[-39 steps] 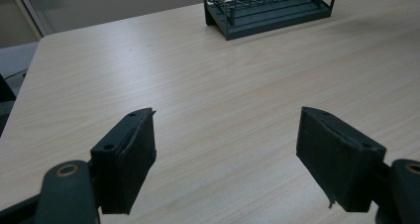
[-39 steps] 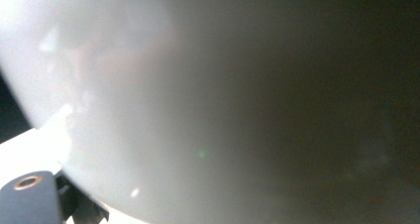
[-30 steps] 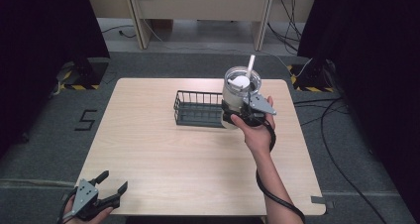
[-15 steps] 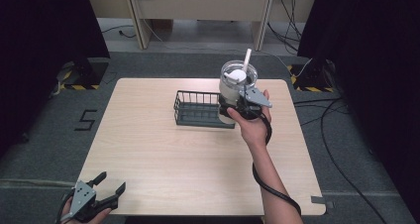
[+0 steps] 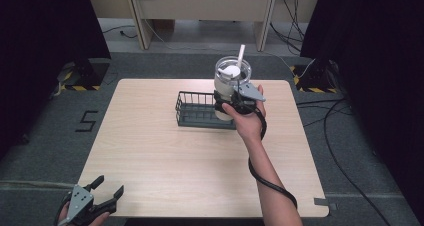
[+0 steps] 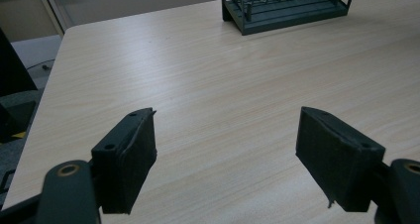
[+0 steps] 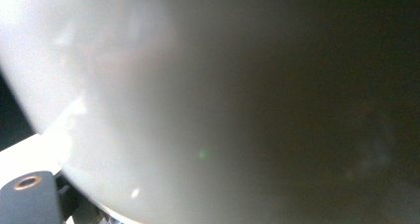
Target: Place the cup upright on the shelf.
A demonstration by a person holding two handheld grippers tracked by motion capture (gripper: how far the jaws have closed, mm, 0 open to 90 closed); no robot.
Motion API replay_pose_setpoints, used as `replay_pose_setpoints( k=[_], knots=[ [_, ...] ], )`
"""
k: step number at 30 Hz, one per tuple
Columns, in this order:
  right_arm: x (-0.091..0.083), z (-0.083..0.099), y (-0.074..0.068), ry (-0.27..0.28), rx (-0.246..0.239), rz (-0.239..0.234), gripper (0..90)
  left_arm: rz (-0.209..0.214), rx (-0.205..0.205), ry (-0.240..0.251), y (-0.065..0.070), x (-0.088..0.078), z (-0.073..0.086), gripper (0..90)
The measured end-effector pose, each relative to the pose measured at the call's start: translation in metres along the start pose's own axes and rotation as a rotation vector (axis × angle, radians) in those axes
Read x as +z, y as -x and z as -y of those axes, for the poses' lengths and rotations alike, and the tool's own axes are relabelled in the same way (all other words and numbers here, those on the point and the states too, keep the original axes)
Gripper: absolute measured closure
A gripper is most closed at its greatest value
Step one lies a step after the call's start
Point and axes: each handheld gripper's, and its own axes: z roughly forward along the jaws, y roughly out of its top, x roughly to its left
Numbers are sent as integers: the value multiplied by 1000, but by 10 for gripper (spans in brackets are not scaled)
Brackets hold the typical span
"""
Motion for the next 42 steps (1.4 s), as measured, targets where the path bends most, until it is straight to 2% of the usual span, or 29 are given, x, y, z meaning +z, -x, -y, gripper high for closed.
replay_pose_setpoints(
  k=[24,42],
  knots=[
    [36,-11,-9,-2,0,-3,103,-18,-12,-4,-2,-6,3,229],
    [58,-6,-12,-21,7,0,102,-9,-11,-6,-1,-5,3,230]
  ],
)
